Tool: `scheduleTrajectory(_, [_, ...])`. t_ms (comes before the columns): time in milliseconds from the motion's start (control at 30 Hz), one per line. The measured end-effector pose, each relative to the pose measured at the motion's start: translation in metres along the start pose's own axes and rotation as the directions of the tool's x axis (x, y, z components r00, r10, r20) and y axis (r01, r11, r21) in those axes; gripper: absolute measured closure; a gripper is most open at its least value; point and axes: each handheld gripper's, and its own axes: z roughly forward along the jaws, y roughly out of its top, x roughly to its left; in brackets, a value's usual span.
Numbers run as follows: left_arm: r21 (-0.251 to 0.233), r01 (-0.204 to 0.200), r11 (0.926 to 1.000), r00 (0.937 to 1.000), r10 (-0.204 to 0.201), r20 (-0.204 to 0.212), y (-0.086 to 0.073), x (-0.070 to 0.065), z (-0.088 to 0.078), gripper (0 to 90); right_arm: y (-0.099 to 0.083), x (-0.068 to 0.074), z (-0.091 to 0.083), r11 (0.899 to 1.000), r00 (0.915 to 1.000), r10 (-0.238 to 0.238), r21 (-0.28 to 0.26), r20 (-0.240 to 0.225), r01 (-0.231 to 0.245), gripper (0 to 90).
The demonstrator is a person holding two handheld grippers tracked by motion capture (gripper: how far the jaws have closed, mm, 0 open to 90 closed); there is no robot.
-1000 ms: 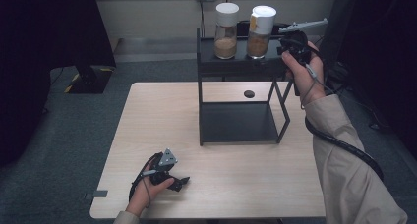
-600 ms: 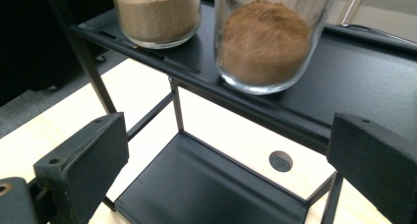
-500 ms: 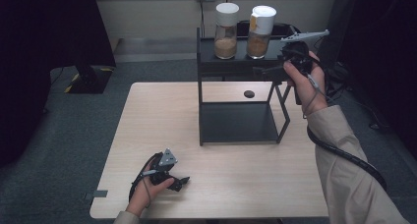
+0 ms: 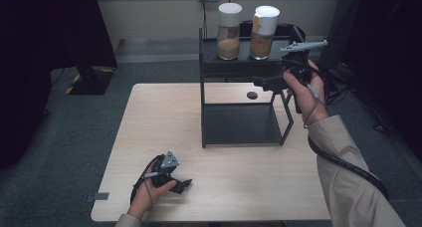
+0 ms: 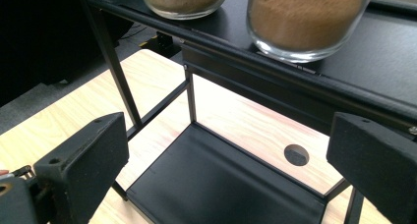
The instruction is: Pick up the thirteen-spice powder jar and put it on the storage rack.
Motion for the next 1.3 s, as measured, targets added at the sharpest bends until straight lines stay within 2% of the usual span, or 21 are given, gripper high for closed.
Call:
scheduleTrajectory(733, [0.0,0.0,1.0,1.0,0.0,0.0,0.0,0.0,0.0,0.0,-0.015,0.007,0.008,1.0,0.9999,-0.003,0.011,-0.013,0.003,1.1])
scheduleTrajectory(1300, [0.0,0.0,1.0,1.0,0.0,0.0,0.0,0.0,0.0,0.0,-0.028,0.006,0.015,1.0,0.9997,0.013,0.022,-0.023,-0.012,1.3])
